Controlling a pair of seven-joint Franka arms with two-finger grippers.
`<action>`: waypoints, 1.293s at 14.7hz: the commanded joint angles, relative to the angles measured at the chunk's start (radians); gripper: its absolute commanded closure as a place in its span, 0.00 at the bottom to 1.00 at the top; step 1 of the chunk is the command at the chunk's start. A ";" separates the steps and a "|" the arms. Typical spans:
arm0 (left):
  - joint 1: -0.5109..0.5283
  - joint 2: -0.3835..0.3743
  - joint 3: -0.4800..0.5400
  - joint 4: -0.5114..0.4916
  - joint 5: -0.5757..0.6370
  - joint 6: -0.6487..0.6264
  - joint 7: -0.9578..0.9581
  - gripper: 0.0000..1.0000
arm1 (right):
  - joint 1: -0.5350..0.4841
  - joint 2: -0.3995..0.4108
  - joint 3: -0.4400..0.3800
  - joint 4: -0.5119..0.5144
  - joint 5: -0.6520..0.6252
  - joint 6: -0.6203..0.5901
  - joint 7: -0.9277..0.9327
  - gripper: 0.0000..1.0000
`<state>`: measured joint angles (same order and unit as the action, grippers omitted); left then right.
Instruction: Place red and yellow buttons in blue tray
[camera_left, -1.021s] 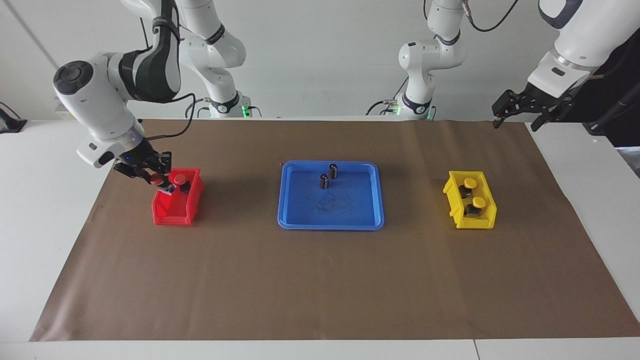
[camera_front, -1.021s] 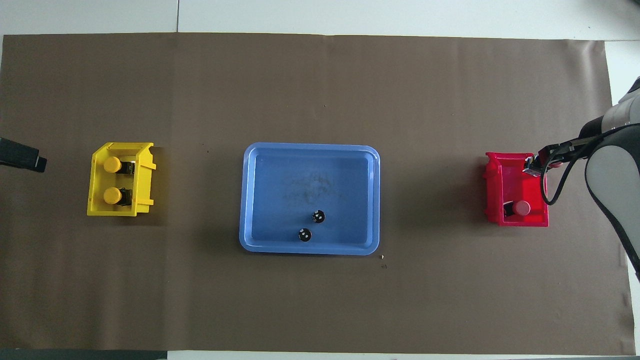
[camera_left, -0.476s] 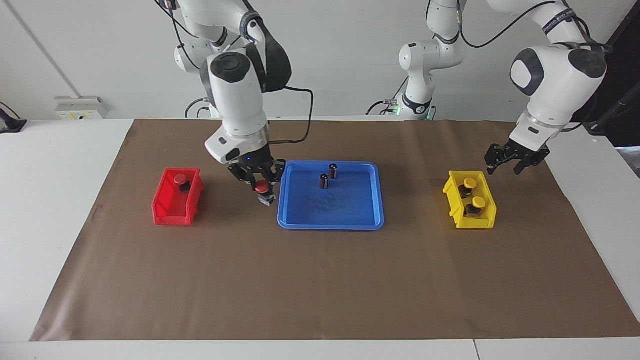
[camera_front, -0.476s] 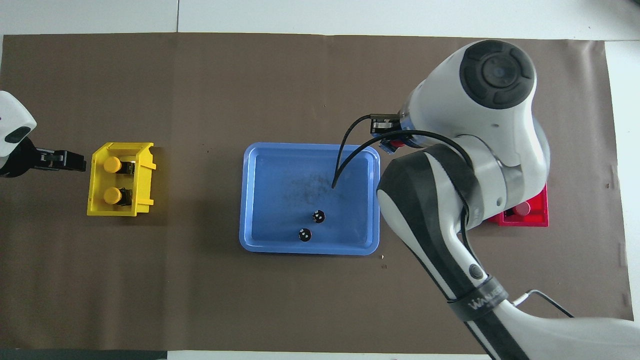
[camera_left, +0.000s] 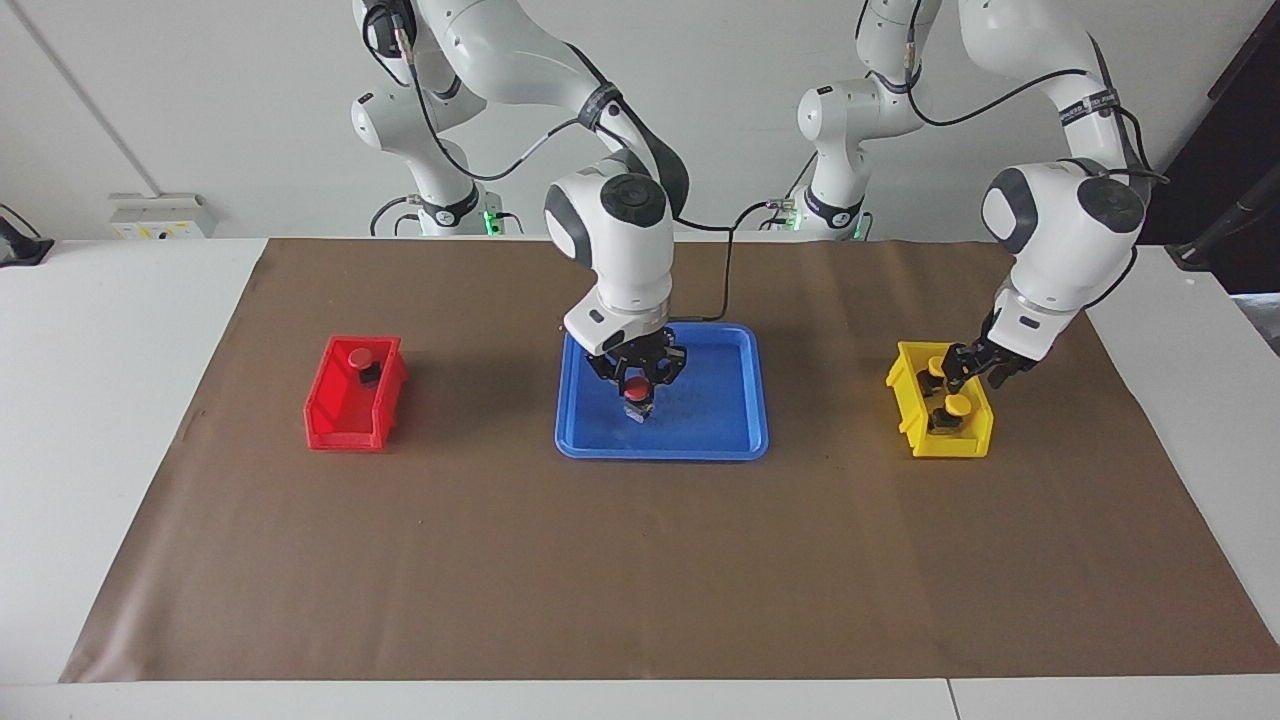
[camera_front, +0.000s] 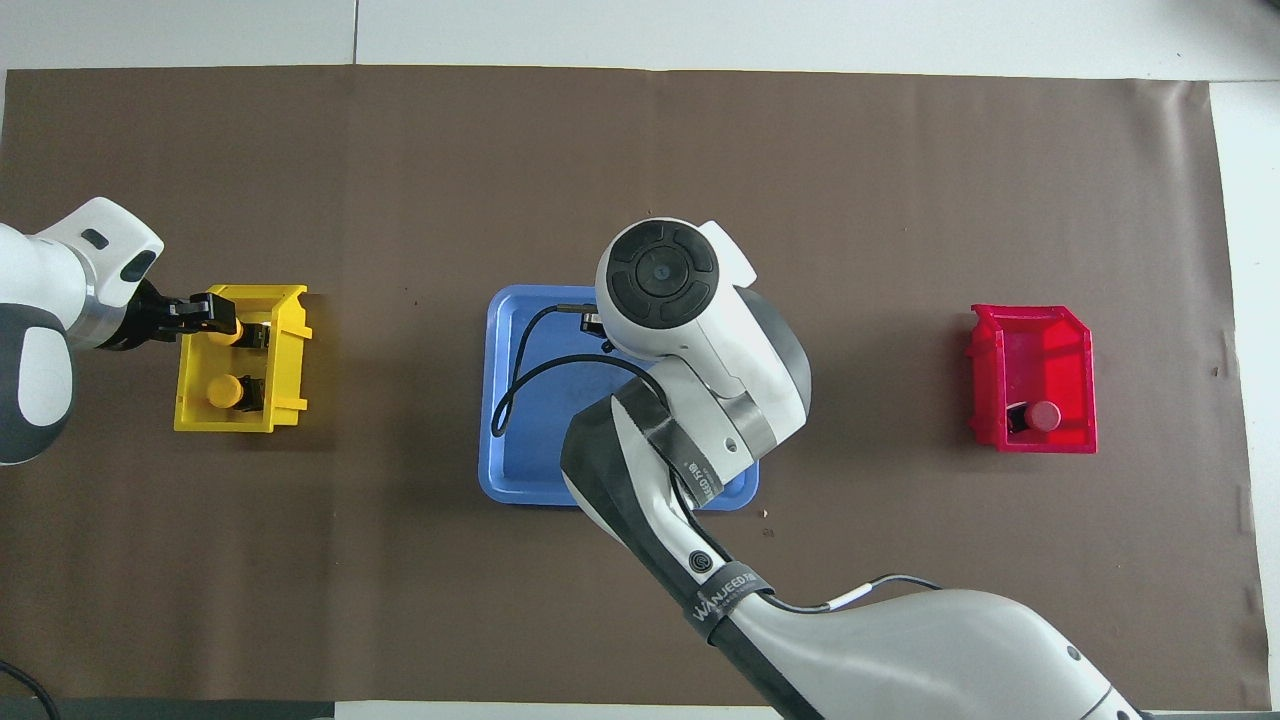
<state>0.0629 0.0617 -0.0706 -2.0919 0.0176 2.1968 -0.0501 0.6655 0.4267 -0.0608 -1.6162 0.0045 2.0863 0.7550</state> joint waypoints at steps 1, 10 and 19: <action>-0.014 0.013 0.006 -0.016 0.013 0.040 -0.022 0.31 | 0.012 0.033 -0.005 0.018 -0.017 0.009 0.026 0.70; -0.025 0.052 0.008 -0.048 0.013 0.104 -0.046 0.83 | -0.130 0.005 -0.008 0.206 -0.060 -0.302 -0.072 0.08; -0.078 0.177 0.005 0.528 0.012 -0.467 -0.068 0.99 | -0.630 -0.594 -0.010 -0.586 -0.009 -0.047 -0.808 0.17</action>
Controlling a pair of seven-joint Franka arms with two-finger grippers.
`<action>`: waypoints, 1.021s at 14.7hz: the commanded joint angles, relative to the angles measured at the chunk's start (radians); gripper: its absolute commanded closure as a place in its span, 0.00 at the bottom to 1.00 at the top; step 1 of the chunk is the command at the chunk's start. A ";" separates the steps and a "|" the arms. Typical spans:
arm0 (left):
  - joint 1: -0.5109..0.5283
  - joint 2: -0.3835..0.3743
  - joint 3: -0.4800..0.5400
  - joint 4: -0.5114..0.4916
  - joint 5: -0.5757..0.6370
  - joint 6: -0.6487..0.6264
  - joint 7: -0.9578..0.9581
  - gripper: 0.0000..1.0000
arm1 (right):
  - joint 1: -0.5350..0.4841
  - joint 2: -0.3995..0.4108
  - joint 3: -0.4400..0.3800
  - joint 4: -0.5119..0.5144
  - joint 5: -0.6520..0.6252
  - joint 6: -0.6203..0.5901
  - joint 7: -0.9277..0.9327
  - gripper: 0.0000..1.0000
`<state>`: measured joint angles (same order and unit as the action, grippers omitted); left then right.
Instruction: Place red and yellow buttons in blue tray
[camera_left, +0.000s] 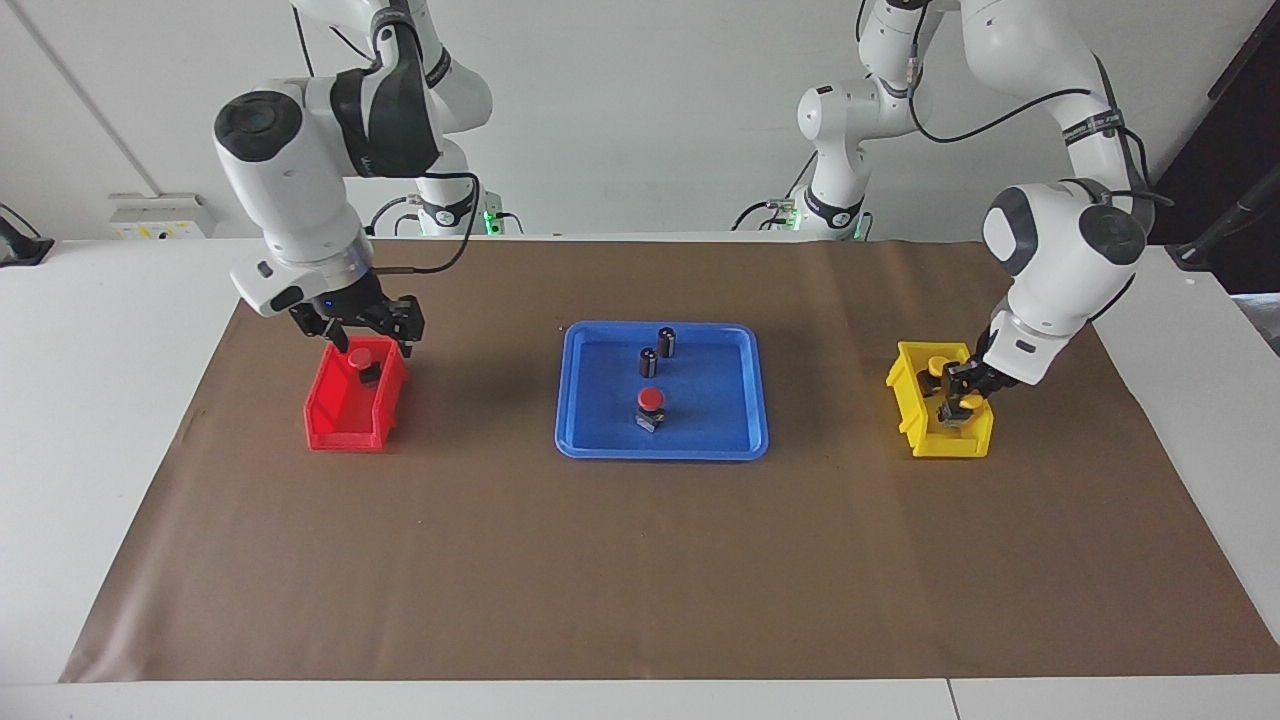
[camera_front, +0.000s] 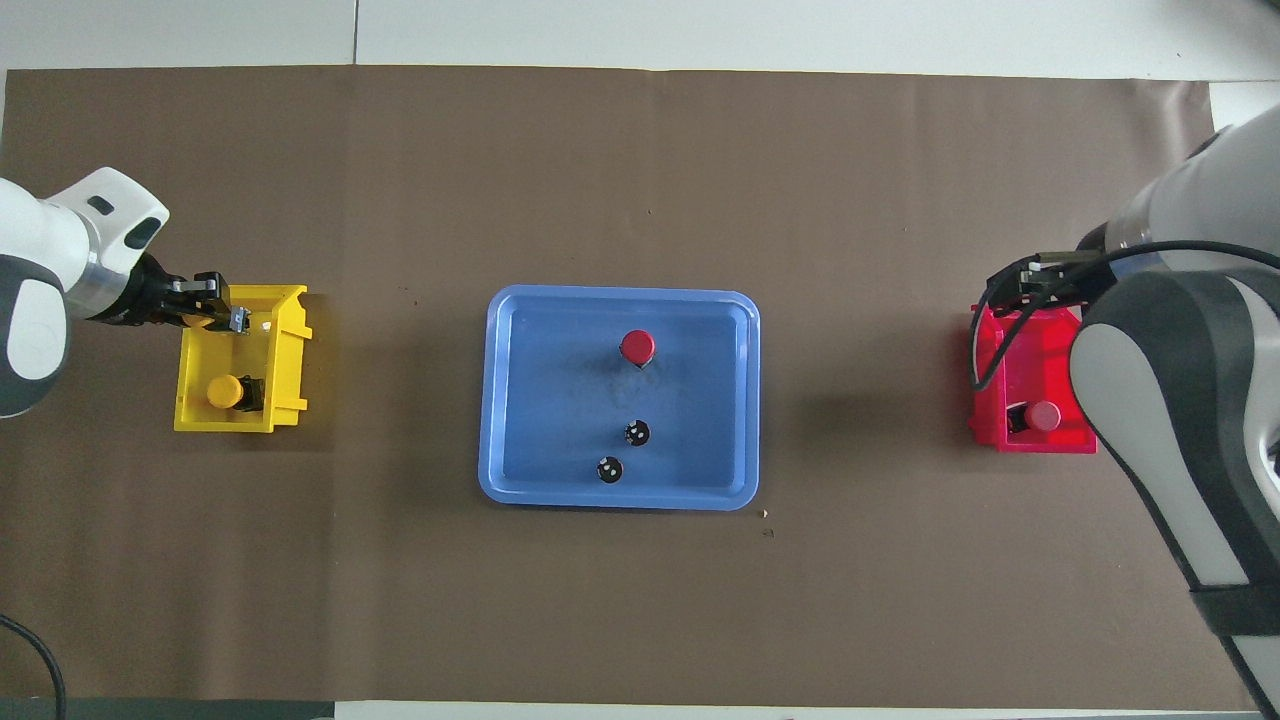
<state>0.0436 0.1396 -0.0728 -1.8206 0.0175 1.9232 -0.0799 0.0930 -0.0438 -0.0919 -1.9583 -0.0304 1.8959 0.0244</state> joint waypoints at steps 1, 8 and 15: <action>-0.109 0.110 0.007 0.273 0.009 -0.210 -0.116 0.99 | -0.077 -0.140 0.021 -0.289 0.030 0.182 -0.089 0.20; -0.528 0.092 0.002 0.003 -0.034 0.140 -0.682 0.98 | -0.136 -0.117 0.018 -0.405 0.032 0.330 -0.135 0.33; -0.633 0.182 0.002 -0.040 -0.059 0.295 -0.768 0.94 | -0.137 -0.103 0.018 -0.481 0.032 0.442 -0.150 0.37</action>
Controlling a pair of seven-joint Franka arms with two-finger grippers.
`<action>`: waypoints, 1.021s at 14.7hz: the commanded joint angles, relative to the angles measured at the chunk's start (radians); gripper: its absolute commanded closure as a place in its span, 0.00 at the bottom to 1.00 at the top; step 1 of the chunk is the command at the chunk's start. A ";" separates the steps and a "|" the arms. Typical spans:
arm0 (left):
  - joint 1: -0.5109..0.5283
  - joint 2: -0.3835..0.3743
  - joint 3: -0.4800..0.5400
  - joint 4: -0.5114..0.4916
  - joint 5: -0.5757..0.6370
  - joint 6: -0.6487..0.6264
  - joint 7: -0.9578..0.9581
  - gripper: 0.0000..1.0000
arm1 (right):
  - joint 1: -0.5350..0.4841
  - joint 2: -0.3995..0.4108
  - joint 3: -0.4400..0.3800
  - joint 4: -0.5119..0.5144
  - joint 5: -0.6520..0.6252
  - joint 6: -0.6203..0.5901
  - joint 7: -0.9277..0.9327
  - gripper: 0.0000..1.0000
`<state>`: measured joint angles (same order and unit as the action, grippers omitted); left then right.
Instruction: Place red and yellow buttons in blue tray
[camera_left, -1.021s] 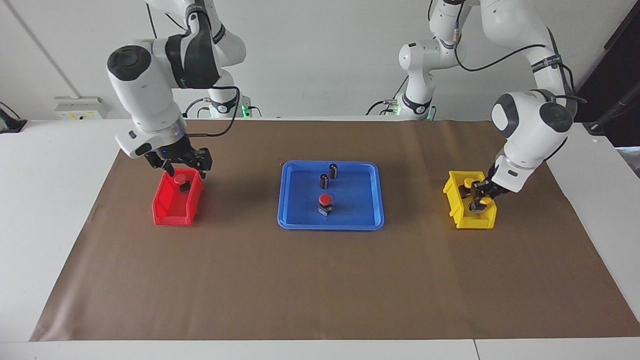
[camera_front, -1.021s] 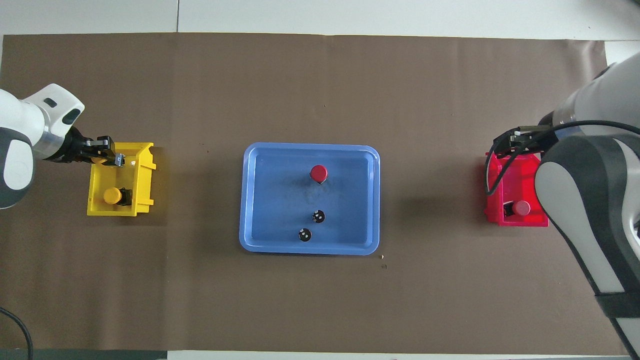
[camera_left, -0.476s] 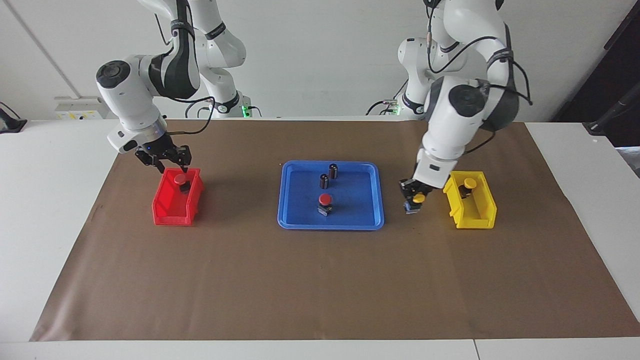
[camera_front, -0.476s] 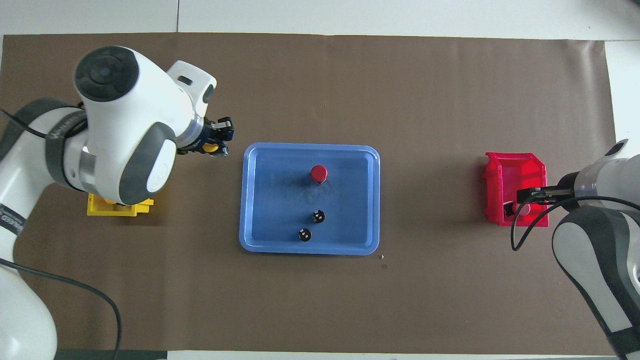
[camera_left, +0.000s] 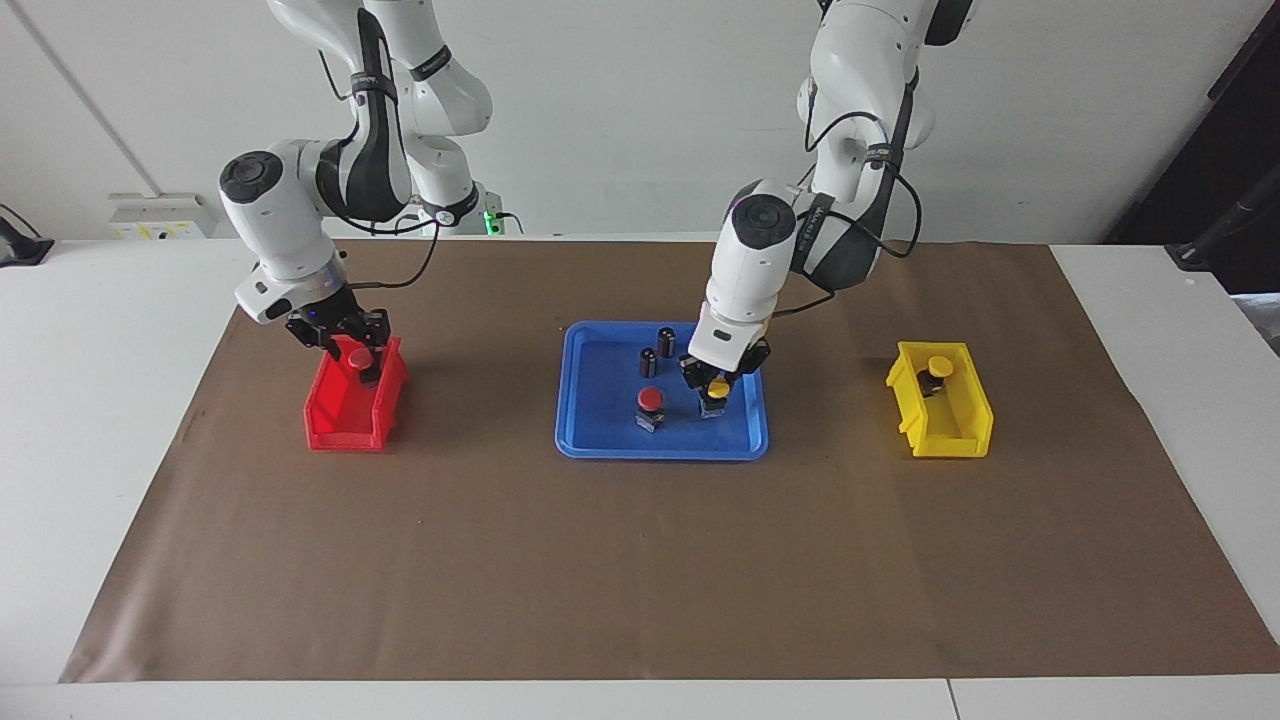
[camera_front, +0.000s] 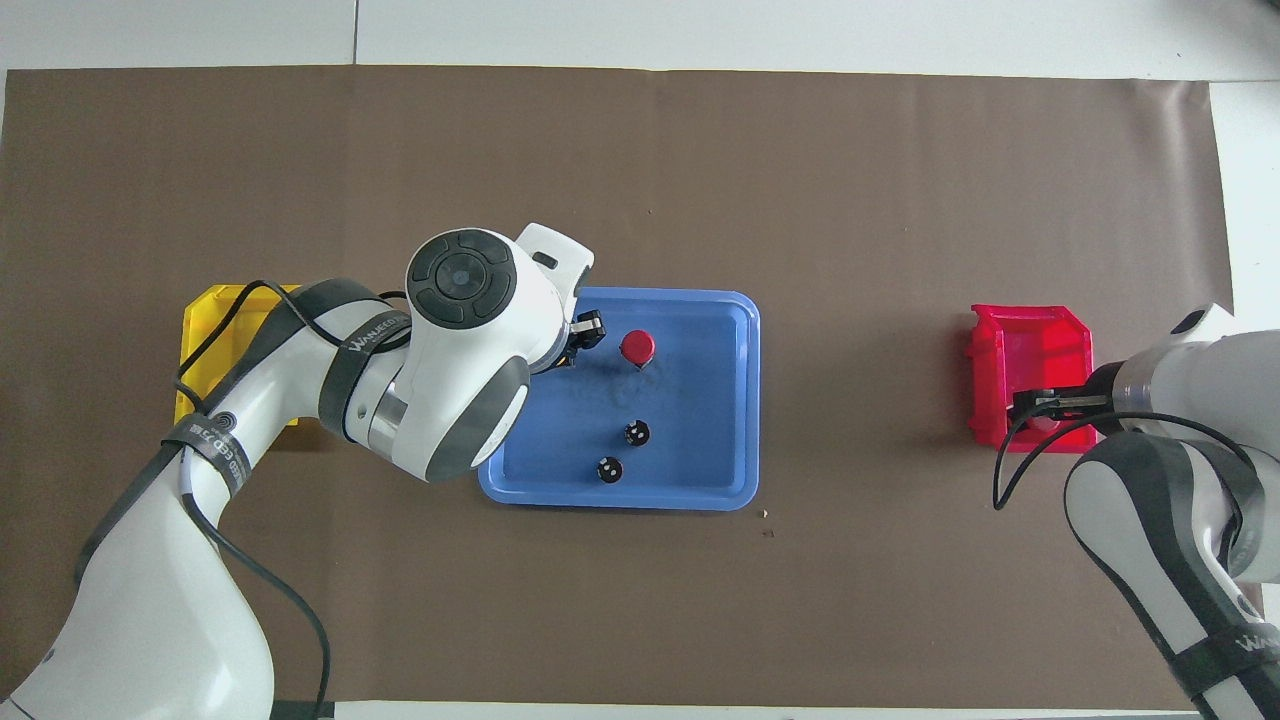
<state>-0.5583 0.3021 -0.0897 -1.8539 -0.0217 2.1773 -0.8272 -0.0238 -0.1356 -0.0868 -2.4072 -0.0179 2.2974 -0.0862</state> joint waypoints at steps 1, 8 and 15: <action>-0.034 0.028 0.018 -0.007 -0.023 0.047 -0.038 0.94 | -0.019 -0.012 0.013 -0.039 0.019 0.046 -0.040 0.38; -0.045 0.017 0.019 0.018 -0.034 -0.022 -0.038 0.15 | -0.045 0.021 0.013 -0.067 0.019 0.091 -0.104 0.41; 0.085 -0.107 0.031 0.194 -0.029 -0.417 0.176 0.00 | -0.031 0.059 0.013 0.084 0.016 -0.075 -0.115 0.75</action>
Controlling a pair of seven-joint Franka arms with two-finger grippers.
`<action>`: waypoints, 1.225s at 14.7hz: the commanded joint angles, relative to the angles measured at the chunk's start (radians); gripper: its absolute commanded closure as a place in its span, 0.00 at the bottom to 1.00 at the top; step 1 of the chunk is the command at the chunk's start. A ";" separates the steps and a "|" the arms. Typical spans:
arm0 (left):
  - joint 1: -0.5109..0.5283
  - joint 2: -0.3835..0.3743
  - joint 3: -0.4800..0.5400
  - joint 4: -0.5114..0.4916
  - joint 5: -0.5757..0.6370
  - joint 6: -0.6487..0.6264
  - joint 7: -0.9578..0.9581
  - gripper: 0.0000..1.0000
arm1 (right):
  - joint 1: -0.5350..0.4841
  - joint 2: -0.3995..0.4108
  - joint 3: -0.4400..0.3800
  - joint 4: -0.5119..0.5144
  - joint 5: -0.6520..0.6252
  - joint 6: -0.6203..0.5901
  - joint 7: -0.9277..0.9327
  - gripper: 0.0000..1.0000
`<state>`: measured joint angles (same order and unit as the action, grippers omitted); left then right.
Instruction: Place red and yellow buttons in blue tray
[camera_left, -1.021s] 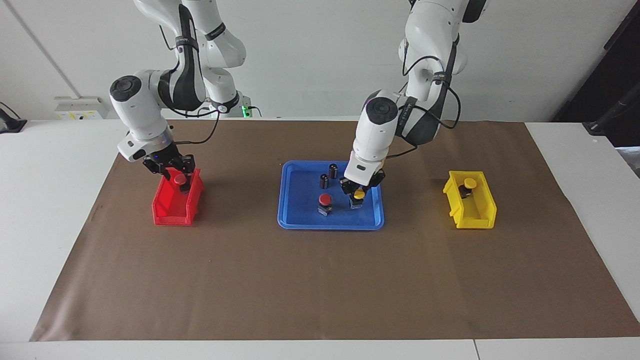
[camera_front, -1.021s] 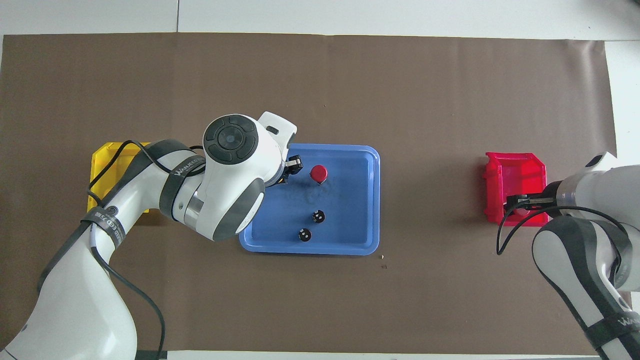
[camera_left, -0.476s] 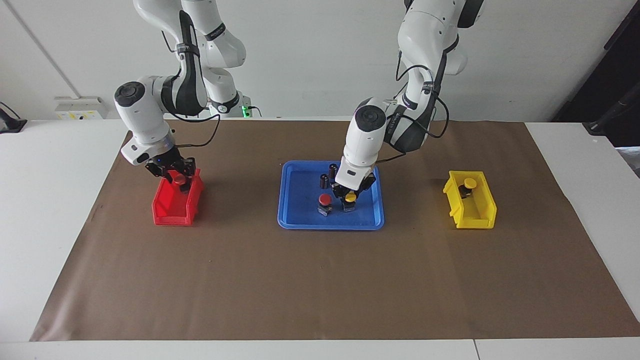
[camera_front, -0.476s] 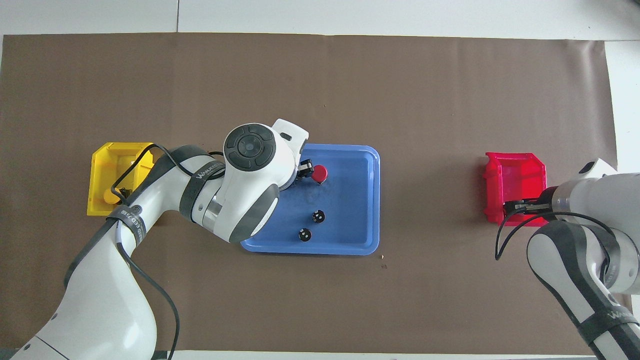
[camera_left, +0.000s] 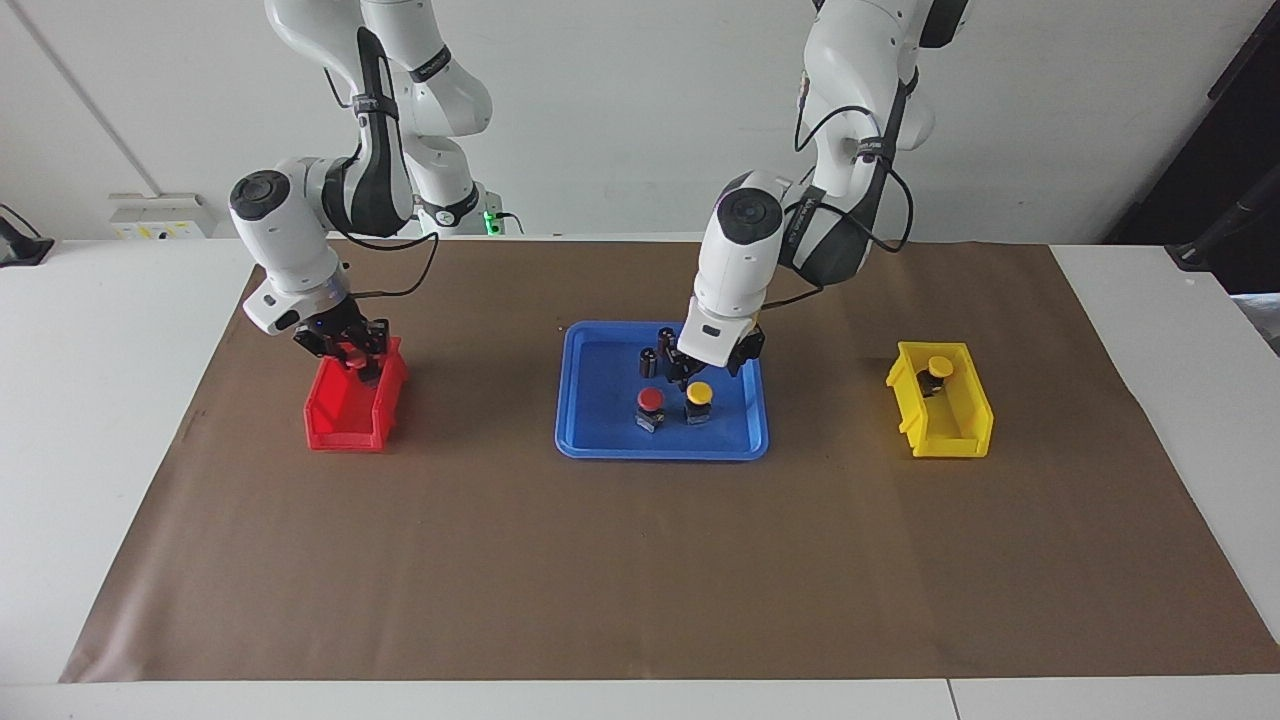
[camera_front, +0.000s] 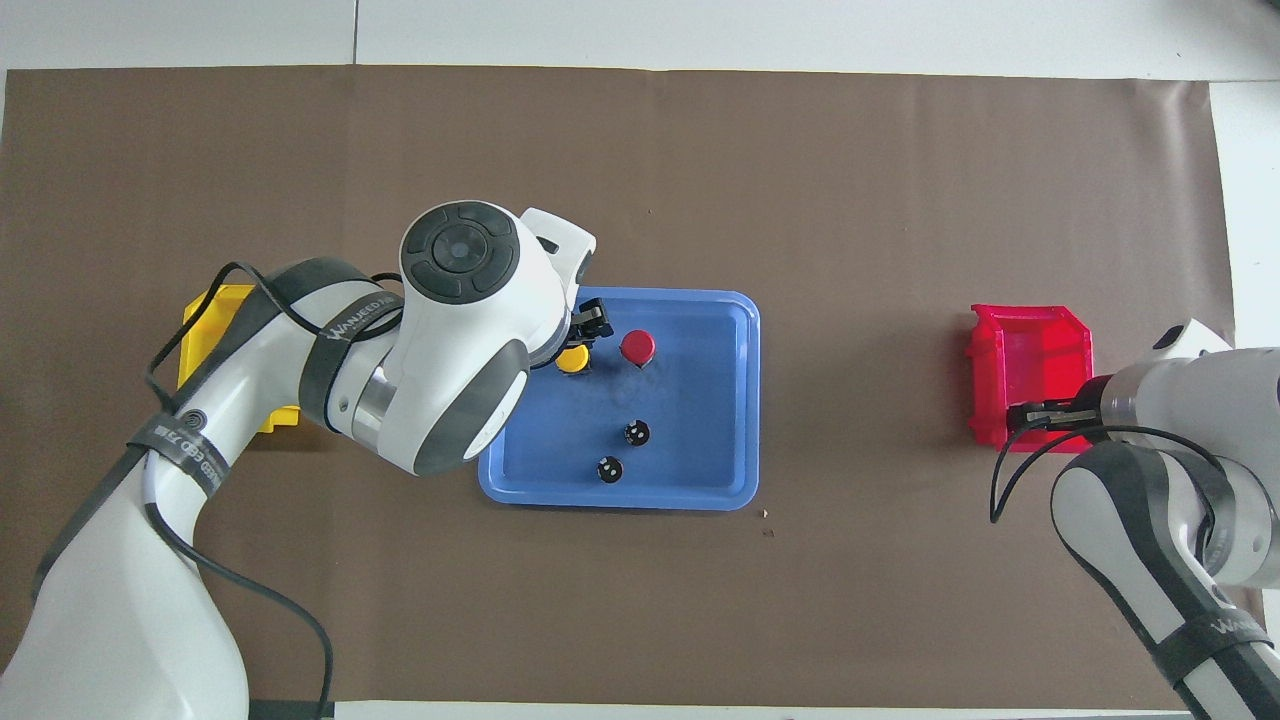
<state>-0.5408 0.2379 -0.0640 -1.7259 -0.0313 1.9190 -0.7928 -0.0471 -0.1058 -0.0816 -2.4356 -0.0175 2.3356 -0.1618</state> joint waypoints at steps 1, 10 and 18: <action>0.109 -0.046 0.007 0.115 -0.016 -0.246 0.262 0.00 | -0.008 0.046 0.008 0.191 0.013 -0.210 -0.067 0.75; 0.542 -0.251 0.010 -0.166 -0.013 -0.021 0.748 0.00 | 0.323 0.205 0.022 0.589 0.008 -0.420 0.418 0.75; 0.594 -0.246 0.010 -0.408 -0.013 0.187 0.856 0.27 | 0.595 0.428 0.023 0.622 0.011 -0.194 0.772 0.74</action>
<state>0.0177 0.0303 -0.0462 -2.0777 -0.0317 2.0726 0.0050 0.5392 0.2788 -0.0502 -1.8449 -0.0165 2.1320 0.5988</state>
